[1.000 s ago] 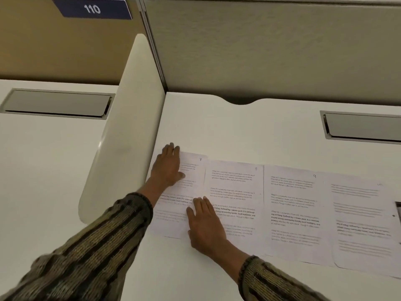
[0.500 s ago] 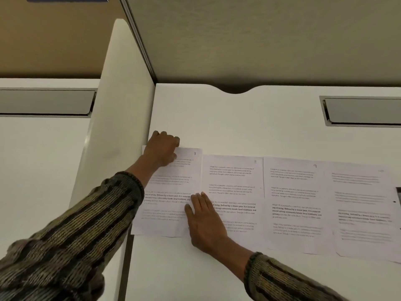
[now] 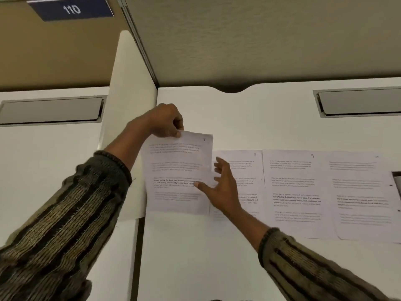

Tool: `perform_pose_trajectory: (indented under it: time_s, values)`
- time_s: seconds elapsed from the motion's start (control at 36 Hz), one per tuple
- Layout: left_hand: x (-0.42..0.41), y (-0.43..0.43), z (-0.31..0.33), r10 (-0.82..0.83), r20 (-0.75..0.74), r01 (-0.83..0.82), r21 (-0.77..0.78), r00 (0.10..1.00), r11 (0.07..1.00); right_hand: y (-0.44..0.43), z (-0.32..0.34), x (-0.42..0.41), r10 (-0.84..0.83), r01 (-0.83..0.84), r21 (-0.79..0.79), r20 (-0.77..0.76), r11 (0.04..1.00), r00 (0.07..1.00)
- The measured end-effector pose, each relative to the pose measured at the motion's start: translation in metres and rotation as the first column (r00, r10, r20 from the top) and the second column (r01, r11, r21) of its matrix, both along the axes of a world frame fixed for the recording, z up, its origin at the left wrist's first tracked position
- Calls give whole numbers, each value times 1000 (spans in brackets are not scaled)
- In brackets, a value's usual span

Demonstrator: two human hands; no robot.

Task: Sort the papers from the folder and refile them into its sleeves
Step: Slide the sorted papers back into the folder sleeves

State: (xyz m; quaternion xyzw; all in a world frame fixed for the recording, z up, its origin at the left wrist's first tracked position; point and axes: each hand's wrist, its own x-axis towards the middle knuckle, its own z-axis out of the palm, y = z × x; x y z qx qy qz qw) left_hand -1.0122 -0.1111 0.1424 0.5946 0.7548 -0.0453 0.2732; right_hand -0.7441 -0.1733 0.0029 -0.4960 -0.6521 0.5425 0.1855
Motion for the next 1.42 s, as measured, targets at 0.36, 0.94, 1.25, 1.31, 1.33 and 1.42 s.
perform_pose_trajectory:
  time_s: [0.36, 0.94, 1.25, 1.31, 1.33, 1.42]
  values:
    - [76, 28, 75, -23, 213, -8, 143, 977, 990, 32, 75, 84, -173, 109, -277, -217, 955, 961]
    - [380, -54, -30, 400, 824, -504, -166, 401, 848, 3, 103, 391, -463, 361, -434, -156, 825, 872]
    - [556, -66, -48, 499, 792, -637, -188, 352, 748, 28, 102, 544, -523, 429, -421, -137, 799, 841]
    - [585, -70, -52, 502, 785, -620, -199, 363, 759, 33, 102, 570, -535, 440, -423, -136, 792, 834]
    - [599, -72, -54, 502, 785, -618, -200, 363, 760, 35, 102, 582, -540, 441, -432, -133, 787, 831]
    - [636, -74, -53, 476, 798, -619, -171, 370, 767, 44, 99, 613, -548, 449, -446, -118, 774, 828]
